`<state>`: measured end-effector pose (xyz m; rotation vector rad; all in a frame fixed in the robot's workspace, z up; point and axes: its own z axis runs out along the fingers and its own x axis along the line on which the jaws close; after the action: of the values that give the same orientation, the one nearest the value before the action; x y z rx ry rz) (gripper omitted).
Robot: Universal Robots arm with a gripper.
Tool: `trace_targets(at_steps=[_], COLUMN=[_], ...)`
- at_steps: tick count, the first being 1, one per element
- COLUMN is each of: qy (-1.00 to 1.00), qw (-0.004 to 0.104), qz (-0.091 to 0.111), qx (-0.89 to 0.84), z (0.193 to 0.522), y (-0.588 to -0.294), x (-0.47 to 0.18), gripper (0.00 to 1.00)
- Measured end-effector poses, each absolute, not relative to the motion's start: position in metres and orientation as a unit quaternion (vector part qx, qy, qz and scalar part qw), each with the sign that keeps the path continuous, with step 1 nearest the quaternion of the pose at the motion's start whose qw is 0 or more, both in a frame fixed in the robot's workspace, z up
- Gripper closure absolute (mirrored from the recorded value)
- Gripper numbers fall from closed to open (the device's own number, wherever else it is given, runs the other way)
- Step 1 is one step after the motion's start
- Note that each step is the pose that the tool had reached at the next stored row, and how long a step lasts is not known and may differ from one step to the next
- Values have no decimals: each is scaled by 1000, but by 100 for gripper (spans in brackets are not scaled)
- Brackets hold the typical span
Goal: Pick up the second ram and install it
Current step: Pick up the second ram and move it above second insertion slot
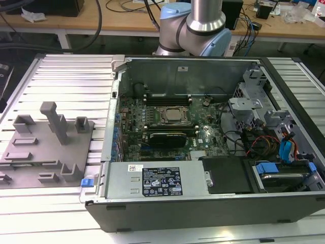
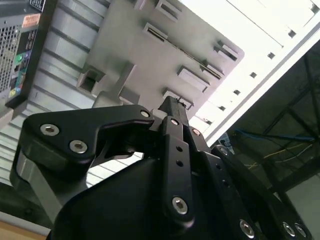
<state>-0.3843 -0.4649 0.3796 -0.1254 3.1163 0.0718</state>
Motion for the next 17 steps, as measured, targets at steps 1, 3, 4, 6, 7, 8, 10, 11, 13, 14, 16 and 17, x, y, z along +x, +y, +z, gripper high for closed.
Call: trace_targets(at_steps=[1,3,4,6,7,8,10,11,13,14,16,17], qy=[998,997,996,994,993,991,990,989,987,986,984,983], qw=[11,10,10,9,9,9,9,8,8,8,8,8], qz=[23,23,23,23,23,23,23,23,23,23,23,23], qx=[-49,-66,-83,-110,-118,-129,-138,-145,-161,-165,-176,-183], z=[380,380,380,380,380,380,380,380,380,380,380,380], y=[-465,-465,-465,-465,-465,-465,-465,-465,-465,-465,-465,-465], x=[-384,-384,-384,-384,-384,-384,-384,-384,-384,-384,-384,-384], gripper=[89,89,89,89,89,89,89,89,89,89,89,89])
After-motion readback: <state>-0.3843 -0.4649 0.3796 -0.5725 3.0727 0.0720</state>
